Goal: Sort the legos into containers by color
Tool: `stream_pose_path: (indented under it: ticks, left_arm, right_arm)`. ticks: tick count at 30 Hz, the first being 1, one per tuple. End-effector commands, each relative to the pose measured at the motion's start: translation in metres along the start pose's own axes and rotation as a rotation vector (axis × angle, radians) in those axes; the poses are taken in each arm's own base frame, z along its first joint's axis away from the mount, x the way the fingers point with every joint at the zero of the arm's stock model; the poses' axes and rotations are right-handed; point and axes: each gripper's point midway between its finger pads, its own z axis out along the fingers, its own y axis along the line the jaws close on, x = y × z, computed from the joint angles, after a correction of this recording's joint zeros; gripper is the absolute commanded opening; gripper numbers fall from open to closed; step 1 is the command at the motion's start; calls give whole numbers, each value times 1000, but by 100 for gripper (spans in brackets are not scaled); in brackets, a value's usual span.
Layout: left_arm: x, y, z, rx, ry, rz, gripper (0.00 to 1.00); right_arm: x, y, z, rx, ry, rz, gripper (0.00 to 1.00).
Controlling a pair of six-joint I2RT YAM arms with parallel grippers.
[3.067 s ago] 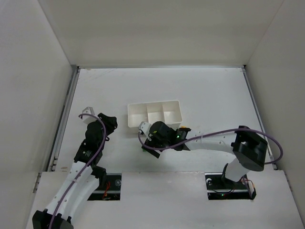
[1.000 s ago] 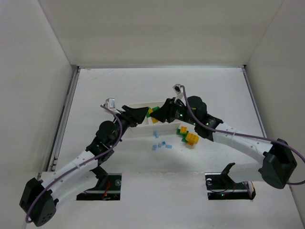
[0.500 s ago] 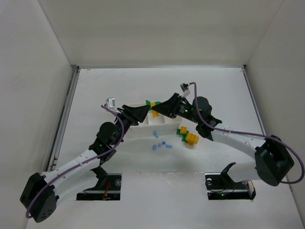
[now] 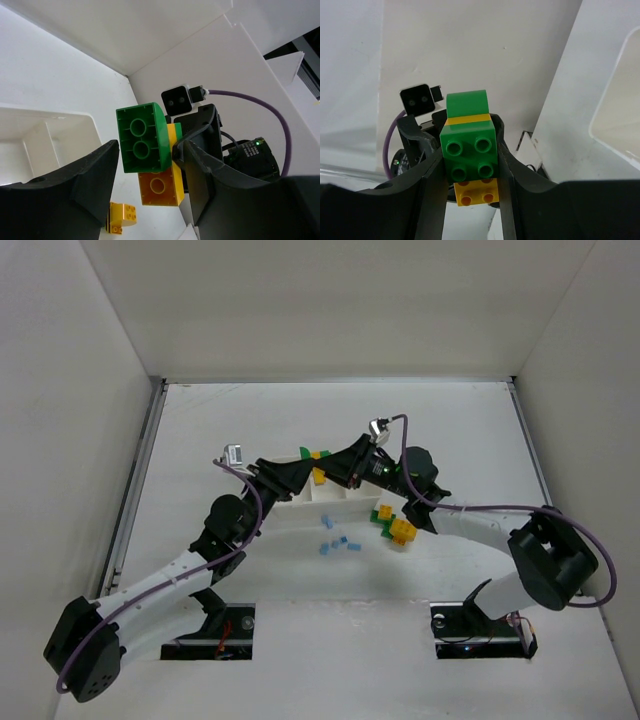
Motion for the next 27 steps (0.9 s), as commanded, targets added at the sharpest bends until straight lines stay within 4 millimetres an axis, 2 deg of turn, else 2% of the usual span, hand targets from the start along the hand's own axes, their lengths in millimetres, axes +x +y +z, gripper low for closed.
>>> stream_pose_path:
  ticks: [1, 9, 14, 20, 27]
  left_arm:
    - [-15, -16, 1, 65, -60, -29, 50]
    - [-16, -14, 4, 53, -87, -49, 42]
    - [-16, -15, 5, 60, -91, -58, 35]
    - [-19, -17, 5, 65, -100, -53, 28]
    - [-27, -15, 3, 61, -120, -36, 25]
  right_arm:
    - [-3, 27, -1, -124, -12, 23, 18]
    - [-8, 15, -3, -124, -39, 65, 19]
    - [-17, 11, -7, -117, -79, 63, 19]
    - [-29, 15, -17, -132, -125, 44, 19]
    - [-41, 16, -31, -142, -160, 21, 19]
